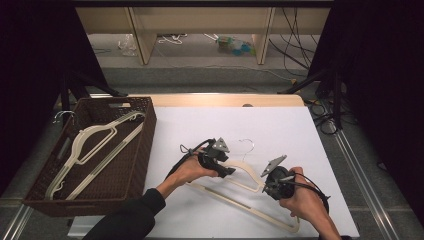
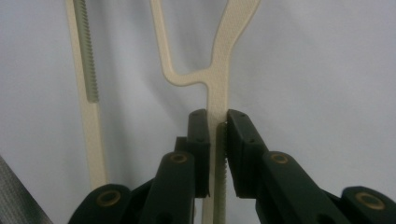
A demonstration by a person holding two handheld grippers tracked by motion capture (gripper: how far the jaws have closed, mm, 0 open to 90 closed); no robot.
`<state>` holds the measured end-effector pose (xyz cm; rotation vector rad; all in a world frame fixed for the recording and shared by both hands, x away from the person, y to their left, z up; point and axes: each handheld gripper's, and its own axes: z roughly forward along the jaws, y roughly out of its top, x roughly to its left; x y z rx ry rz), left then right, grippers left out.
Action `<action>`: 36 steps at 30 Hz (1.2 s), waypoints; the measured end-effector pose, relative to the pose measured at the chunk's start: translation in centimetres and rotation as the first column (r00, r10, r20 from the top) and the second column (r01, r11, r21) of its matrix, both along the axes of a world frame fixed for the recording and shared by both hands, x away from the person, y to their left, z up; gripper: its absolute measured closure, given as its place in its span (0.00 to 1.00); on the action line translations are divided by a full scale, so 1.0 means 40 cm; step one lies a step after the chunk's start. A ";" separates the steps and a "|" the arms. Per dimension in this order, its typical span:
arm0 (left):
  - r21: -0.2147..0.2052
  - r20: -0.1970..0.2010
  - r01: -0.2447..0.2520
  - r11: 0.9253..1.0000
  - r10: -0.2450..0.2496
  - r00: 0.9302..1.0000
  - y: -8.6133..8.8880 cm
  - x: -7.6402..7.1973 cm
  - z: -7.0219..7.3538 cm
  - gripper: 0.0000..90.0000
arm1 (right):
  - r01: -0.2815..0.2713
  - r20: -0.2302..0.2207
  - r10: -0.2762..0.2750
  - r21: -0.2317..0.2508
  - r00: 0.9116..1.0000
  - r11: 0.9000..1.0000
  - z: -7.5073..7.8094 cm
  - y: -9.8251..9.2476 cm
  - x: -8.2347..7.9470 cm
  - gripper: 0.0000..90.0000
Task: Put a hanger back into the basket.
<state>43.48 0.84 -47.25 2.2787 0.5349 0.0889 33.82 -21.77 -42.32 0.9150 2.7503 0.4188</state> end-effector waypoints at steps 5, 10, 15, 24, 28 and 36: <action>0.025 0.010 0.043 0.999 -0.044 0.999 -0.006 -0.001 0.003 0.68 | -0.002 -0.005 0.002 0.000 1.000 1.000 0.002 0.005 -0.005 0.89; 0.024 0.004 0.078 0.997 -0.078 0.997 0.008 -0.002 0.019 0.75 | -0.034 0.012 0.034 -0.005 0.999 0.999 0.005 0.000 -0.006 0.89; 0.027 0.025 0.136 0.990 -0.136 0.990 0.019 -0.021 0.053 0.80 | -0.065 0.022 0.065 -0.005 0.998 0.998 0.007 -0.010 -0.010 0.89; -0.059 -0.010 0.168 0.984 -0.169 0.986 0.074 -0.071 0.099 0.84 | -0.139 0.059 0.137 0.027 0.989 0.990 0.039 -0.017 -0.029 0.88; -0.108 -0.068 0.184 0.977 -0.192 0.979 0.107 -0.093 0.099 0.86 | -0.161 0.070 0.159 0.022 0.985 0.987 0.050 -0.005 -0.042 0.87; -0.113 -0.091 0.186 0.976 -0.196 0.976 0.135 -0.133 0.108 0.89 | -0.193 0.090 0.189 0.030 0.978 0.981 0.057 0.014 -0.058 0.84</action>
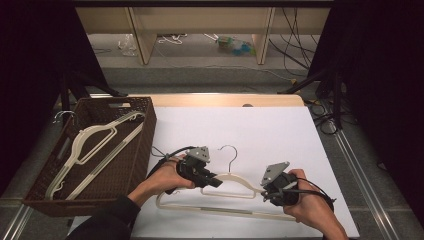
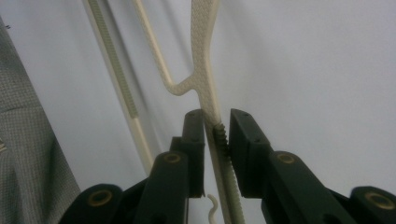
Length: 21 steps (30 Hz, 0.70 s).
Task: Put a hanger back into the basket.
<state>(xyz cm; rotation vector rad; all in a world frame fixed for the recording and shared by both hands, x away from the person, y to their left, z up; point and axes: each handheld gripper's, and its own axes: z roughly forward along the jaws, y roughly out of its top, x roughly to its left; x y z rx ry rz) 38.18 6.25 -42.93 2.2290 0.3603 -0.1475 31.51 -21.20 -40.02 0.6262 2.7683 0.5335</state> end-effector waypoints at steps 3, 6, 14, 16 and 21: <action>-0.006 0.011 -0.023 1.000 0.023 1.000 0.004 -0.012 0.007 0.89 | 0.012 0.004 -0.012 0.019 1.000 1.000 0.003 0.002 -0.002 0.70; -0.003 0.025 -0.059 0.998 0.059 0.998 0.014 -0.016 0.013 0.90 | 0.049 0.023 -0.051 0.080 0.998 0.996 0.014 -0.004 -0.002 0.57; -0.050 0.034 -0.165 0.985 0.166 0.985 0.042 -0.004 0.030 0.96 | 0.105 0.101 -0.125 0.183 0.987 0.977 0.044 -0.014 -0.010 0.50; -0.042 0.035 -0.213 0.976 0.215 0.976 0.052 0.006 0.032 0.96 | 0.104 0.120 -0.132 0.217 0.984 0.971 0.047 -0.019 -0.012 0.51; -0.056 0.027 -0.264 0.963 0.266 0.964 0.066 0.019 0.039 0.96 | 0.096 0.160 -0.142 0.264 0.977 0.960 0.059 -0.026 -0.019 0.50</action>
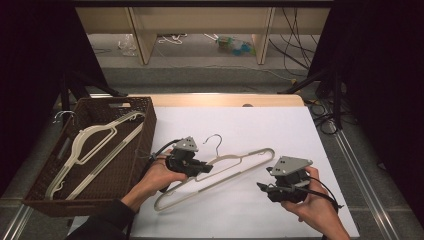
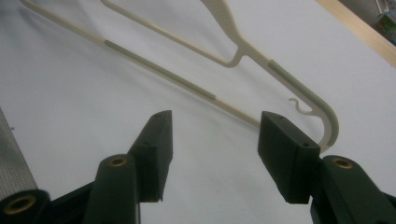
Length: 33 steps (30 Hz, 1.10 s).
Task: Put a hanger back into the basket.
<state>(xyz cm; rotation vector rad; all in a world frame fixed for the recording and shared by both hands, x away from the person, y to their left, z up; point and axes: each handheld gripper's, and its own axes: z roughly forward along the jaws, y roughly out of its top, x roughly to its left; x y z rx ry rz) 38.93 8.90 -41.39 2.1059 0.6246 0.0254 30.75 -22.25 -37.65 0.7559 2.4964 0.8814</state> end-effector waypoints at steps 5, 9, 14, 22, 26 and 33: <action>-0.005 -0.003 -0.047 0.999 0.047 0.999 0.011 0.016 0.012 0.96 | 0.013 0.000 -0.013 0.003 1.000 1.000 -0.009 0.004 -0.006 0.47; -0.029 -0.020 -0.092 0.995 0.092 0.996 0.024 0.028 0.029 0.96 | 0.026 -0.020 -0.026 0.020 0.999 0.999 -0.034 0.006 -0.012 0.40; -0.083 -0.069 -0.150 0.985 0.145 0.987 0.041 0.041 0.047 0.96 | 0.055 -0.039 -0.053 0.034 0.998 0.998 -0.069 0.002 -0.006 0.37; -0.154 -0.126 -0.262 0.953 0.244 0.962 0.089 0.041 0.093 0.96 | 0.042 -0.065 -0.040 0.028 0.997 0.999 -0.088 0.005 -0.007 0.37; -0.172 -0.130 -0.283 0.944 0.263 0.956 0.113 0.025 0.126 0.96 | 0.049 -0.080 -0.048 0.019 0.996 0.999 -0.094 0.003 -0.012 0.37; -0.202 -0.110 -0.302 0.931 0.285 0.952 0.144 -0.018 0.187 0.96 | 0.040 -0.072 -0.038 0.021 0.997 0.999 -0.096 0.007 -0.016 0.37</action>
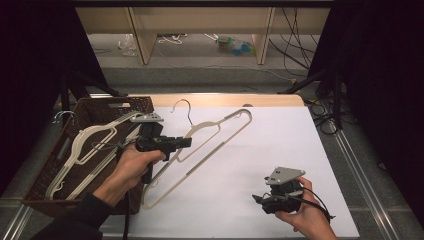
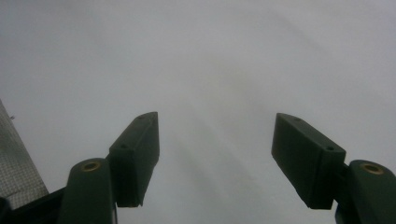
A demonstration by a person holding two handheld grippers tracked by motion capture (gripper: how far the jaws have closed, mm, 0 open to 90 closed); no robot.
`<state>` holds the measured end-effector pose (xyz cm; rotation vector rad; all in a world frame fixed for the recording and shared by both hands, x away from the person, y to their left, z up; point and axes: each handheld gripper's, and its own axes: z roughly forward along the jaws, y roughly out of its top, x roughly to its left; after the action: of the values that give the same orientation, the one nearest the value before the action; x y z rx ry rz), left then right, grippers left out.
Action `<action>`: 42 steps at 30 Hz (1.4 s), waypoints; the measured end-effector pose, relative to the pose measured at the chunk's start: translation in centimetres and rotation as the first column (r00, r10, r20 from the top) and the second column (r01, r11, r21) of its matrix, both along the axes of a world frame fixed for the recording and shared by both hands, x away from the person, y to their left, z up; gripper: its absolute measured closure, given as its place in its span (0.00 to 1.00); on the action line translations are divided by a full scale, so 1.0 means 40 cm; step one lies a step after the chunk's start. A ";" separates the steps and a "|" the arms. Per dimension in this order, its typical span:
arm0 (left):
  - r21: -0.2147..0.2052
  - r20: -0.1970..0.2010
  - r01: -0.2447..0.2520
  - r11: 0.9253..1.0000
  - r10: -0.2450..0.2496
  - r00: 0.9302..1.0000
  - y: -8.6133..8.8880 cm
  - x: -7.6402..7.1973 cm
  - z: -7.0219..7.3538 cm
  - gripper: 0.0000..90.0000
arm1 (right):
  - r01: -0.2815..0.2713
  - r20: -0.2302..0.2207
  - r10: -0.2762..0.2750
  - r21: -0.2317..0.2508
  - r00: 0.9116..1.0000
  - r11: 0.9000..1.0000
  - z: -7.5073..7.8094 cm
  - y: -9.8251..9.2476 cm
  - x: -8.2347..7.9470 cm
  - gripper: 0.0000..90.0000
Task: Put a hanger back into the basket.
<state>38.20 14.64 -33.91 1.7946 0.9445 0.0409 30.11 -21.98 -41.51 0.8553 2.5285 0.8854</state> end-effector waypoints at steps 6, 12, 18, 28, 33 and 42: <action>-0.026 0.025 -0.042 0.999 0.043 0.999 0.031 -0.049 0.047 0.96 | 0.010 0.010 -0.010 0.009 1.000 1.000 -0.002 0.003 -0.005 0.37; -0.012 0.033 -0.052 0.999 0.052 0.998 0.068 -0.081 0.071 0.96 | 0.001 -0.010 -0.001 0.000 1.000 1.000 0.002 0.000 -0.006 0.37; 0.002 0.041 -0.067 0.998 0.067 0.997 0.124 -0.105 0.104 0.96 | -0.006 -0.013 0.006 -0.003 1.000 1.000 -0.004 0.001 -0.003 0.37; 0.052 0.057 -0.160 0.986 0.157 0.986 0.258 -0.132 0.162 0.96 | 0.004 -0.008 -0.004 0.001 1.000 1.000 -0.014 0.008 -0.004 0.37; 0.105 0.056 -0.190 0.976 0.185 0.981 0.318 -0.140 0.172 0.96 | -0.013 -0.025 0.013 -0.008 1.000 1.000 -0.014 0.010 -0.003 0.37; 0.144 0.054 -0.265 0.953 0.260 0.964 0.420 -0.121 0.173 0.96 | -0.001 -0.002 0.001 0.013 1.000 1.000 -0.021 0.010 0.001 0.36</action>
<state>33.36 31.45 -26.98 1.7867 1.1764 0.3179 30.16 -21.58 -42.35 0.8595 2.5272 0.9022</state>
